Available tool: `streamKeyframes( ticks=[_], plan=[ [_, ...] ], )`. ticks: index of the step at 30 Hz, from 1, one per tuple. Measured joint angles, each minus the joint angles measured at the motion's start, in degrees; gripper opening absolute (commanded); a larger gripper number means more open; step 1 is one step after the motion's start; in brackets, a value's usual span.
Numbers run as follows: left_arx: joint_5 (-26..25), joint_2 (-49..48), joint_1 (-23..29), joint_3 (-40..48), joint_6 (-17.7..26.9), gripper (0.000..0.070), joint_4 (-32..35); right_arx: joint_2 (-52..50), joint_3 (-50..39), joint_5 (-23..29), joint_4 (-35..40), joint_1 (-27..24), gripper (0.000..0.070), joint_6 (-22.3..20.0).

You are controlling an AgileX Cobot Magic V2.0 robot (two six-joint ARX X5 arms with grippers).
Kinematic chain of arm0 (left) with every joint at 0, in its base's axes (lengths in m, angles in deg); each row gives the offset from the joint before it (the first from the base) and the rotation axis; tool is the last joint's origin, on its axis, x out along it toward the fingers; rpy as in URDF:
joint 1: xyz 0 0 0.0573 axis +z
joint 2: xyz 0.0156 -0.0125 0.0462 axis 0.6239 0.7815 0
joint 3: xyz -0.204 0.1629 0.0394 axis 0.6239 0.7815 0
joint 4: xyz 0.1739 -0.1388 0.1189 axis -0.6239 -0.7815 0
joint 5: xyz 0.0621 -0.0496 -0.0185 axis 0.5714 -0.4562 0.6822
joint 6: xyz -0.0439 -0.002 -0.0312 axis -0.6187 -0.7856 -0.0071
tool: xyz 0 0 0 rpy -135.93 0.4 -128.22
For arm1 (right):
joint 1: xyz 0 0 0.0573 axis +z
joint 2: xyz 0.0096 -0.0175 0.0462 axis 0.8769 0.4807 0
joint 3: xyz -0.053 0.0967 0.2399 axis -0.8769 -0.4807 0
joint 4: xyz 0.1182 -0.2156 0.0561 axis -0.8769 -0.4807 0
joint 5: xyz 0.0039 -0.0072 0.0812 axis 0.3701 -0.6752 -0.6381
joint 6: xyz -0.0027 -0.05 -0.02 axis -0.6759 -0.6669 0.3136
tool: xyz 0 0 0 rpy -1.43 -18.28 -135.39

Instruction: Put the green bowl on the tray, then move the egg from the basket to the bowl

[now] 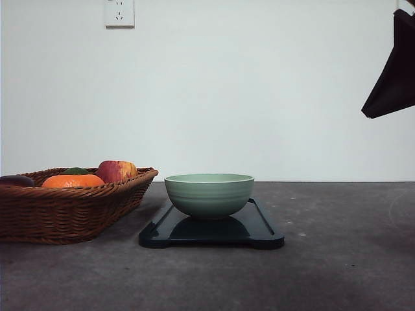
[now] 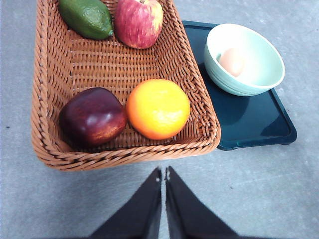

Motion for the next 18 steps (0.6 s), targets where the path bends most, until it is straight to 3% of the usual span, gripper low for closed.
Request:
streamKeyframes(
  ticks=[8,18],
  plan=[
    [-0.02,-1.33,2.29,0.77,1.89,0.0000,2.75,0.00,0.00,0.00,0.01,0.00,0.0017,0.00],
    [0.00,-15.03,12.19,20.31,8.17,0.0000,23.79,0.00,0.00,0.00,-0.01,0.00,0.0017,0.00]
  ],
)
